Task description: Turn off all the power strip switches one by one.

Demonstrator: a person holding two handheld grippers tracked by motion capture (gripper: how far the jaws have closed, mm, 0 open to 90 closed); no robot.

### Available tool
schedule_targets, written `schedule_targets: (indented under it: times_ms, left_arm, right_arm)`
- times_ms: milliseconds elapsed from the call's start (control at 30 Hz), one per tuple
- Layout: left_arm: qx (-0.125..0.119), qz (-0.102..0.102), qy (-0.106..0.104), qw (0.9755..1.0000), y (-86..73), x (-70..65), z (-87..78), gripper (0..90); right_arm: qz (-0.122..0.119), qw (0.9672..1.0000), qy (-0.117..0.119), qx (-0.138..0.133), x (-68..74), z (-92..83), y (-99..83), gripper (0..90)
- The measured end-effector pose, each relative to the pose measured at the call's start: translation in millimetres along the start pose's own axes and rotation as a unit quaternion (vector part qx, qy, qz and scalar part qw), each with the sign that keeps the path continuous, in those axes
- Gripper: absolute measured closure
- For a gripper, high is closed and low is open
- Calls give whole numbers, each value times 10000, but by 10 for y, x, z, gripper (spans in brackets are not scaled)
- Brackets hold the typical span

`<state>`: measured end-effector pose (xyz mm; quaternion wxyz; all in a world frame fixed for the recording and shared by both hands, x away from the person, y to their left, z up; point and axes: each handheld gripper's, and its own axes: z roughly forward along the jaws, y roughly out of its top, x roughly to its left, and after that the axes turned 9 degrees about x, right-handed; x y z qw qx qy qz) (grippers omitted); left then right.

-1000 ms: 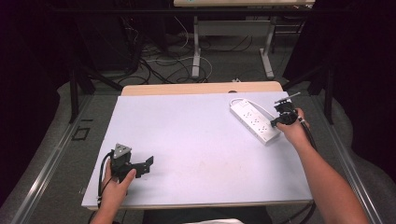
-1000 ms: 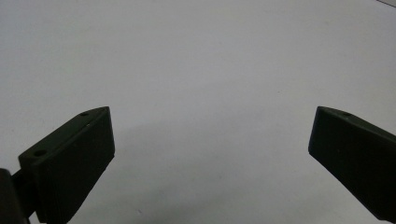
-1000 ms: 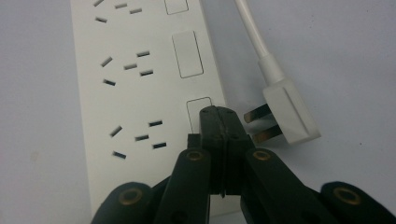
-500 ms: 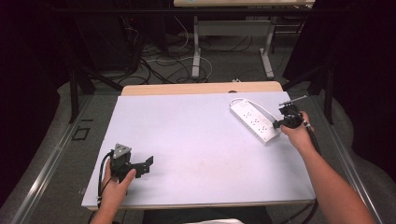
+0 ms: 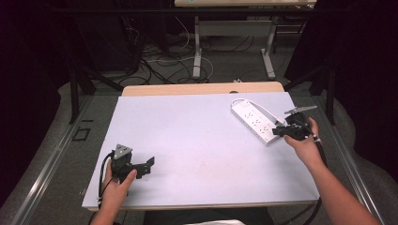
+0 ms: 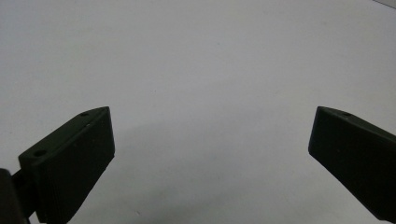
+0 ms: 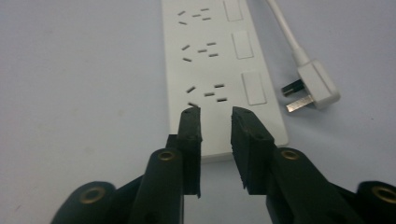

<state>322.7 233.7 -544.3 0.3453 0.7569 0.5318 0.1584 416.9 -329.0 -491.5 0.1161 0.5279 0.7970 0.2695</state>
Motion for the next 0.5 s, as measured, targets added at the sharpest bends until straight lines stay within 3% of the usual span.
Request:
schedule_targets:
  times_ms: [67, 267, 500]
  left_arm:
    - [-24, -20, -12, 10000, 0, -5, 0, 4]
    - [-68, -43, -6, 10000, -3, -12, 2, 4]
    - [-33, -26, -25, 10000, 0, -13, 1, 4]
  right_arm:
    - [-61, 9998, 118, -125, 59, -31, -64, 687]
    - [-401, 9984, 138, -376, 286, -50, -321, 550]
    - [-581, 9965, -17, -603, 532, -10, -632, 383]
